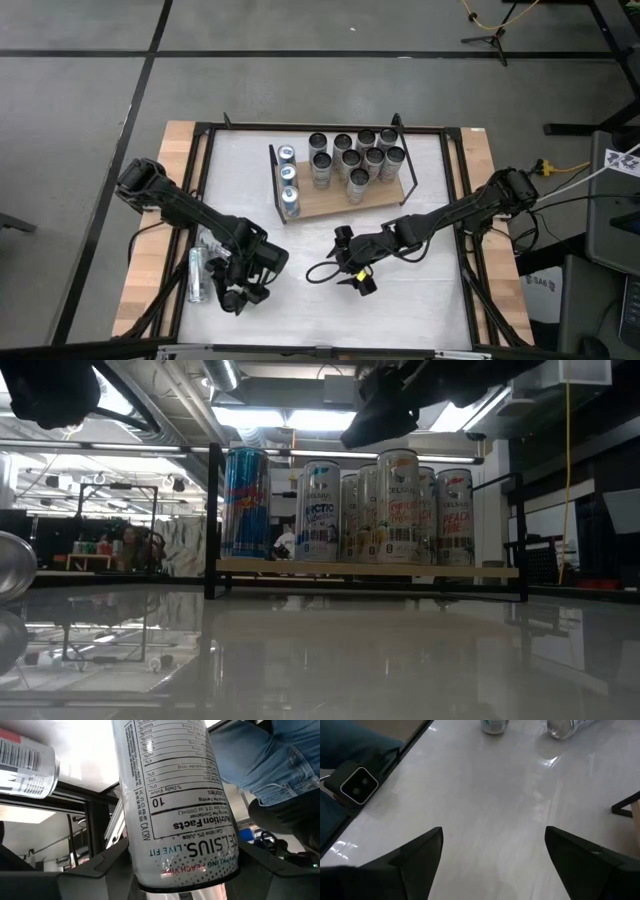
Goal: Place canned beverage on shelf
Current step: Put the white-pink soda can on the shelf aligned with the other white-pink soda can
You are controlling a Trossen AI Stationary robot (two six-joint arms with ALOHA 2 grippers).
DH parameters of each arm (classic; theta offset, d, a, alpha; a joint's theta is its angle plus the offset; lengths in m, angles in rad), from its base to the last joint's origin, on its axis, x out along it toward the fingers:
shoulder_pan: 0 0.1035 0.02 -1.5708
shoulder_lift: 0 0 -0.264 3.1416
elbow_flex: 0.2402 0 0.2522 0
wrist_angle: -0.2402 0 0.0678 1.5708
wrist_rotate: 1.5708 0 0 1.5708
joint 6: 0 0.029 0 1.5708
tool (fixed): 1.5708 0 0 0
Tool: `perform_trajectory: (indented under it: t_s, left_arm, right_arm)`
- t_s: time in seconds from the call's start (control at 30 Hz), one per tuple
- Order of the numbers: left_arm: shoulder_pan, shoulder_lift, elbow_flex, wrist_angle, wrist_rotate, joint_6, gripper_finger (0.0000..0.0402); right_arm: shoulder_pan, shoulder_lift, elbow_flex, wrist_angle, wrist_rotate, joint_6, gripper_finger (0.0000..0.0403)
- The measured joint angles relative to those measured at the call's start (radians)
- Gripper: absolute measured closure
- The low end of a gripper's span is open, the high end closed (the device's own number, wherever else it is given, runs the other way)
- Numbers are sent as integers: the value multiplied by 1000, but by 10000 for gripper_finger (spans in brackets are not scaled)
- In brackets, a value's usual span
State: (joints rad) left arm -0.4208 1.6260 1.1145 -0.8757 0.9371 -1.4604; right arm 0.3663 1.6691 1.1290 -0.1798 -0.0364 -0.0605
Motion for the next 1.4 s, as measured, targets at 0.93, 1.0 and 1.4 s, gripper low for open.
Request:
perform_trajectory:
  t_s: [0.93,1.0,1.4]
  left_arm:
    - [52,-7,0,-4,-10,0,109]
    - [61,-18,0,-4,-11,3,109]
    - [94,-100,0,-10,-56,17,109]
  right_arm:
    - [0,0,0,-2,-1,0,59]
    - [0,0,0,-1,-1,0,59]
    - [0,0,0,-2,-1,0,59]
